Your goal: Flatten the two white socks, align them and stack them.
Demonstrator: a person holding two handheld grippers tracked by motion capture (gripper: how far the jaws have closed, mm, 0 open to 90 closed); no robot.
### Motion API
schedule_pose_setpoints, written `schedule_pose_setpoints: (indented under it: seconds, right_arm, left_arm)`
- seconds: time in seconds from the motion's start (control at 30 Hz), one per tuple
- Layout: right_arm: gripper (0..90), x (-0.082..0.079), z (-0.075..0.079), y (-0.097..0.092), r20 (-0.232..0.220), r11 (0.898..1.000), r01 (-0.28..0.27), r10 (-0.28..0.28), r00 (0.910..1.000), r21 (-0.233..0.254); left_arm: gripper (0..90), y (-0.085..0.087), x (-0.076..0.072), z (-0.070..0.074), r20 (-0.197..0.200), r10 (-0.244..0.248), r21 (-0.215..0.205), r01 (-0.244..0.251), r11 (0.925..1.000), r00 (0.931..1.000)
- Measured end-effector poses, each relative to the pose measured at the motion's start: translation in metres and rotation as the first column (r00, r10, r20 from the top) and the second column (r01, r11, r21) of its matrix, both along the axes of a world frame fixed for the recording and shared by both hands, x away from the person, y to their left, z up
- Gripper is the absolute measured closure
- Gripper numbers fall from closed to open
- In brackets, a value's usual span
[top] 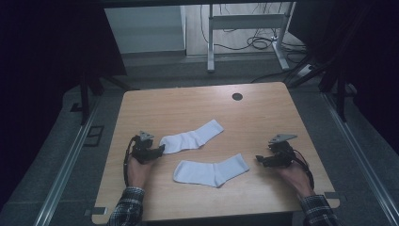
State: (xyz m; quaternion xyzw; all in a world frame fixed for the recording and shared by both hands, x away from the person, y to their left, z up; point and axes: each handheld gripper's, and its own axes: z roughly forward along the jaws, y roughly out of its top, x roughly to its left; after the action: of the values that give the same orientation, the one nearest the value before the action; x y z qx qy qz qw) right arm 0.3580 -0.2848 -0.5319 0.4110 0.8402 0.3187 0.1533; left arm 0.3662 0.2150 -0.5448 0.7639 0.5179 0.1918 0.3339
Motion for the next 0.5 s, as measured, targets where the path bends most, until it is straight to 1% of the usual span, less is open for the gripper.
schedule_pose_setpoints:
  seconds: [0.07,0.1,0.17,0.3,0.43,0.5]
  right_arm:
    - [28.1,0.002,0.002,0.003,-0.001,1.0,0.001,-0.001,1.0,0.01]
    - [28.8,0.003,0.004,0.005,0.002,1.0,0.002,-0.002,1.0,0.017]
    - [29.6,0.008,0.007,0.009,-0.007,0.999,-0.002,0.003,1.0,0.034]
    - [32.2,0.02,0.012,0.021,-0.016,0.999,-0.013,0.014,0.9998,0.051]
    - [36.0,0.035,0.017,0.039,-0.008,0.997,-0.036,0.037,0.9993,0.068]
    - [39.5,0.043,0.02,0.049,-0.009,0.996,-0.05,0.05,0.9987,0.074]
  left_arm:
    - [33.1,-0.001,0.0,0.0,-0.003,-0.004,0.006,0.004,1.0,1.0]
    - [32.2,-0.001,0.0,0.0,-0.003,-0.005,0.009,0.005,0.9999,1.0]
    - [30.8,-0.001,0.0,0.0,-0.005,-0.006,0.008,0.006,1.0,1.0]
    - [30.7,-0.001,0.0,0.0,-0.006,-0.006,0.007,0.006,1.0,1.0]
    - [29.8,-0.001,0.001,0.0,-0.008,-0.008,0.01,0.008,0.9999,0.9999]
    - [29.5,-0.001,0.001,0.0,-0.008,-0.009,0.01,0.009,0.9999,0.9999]
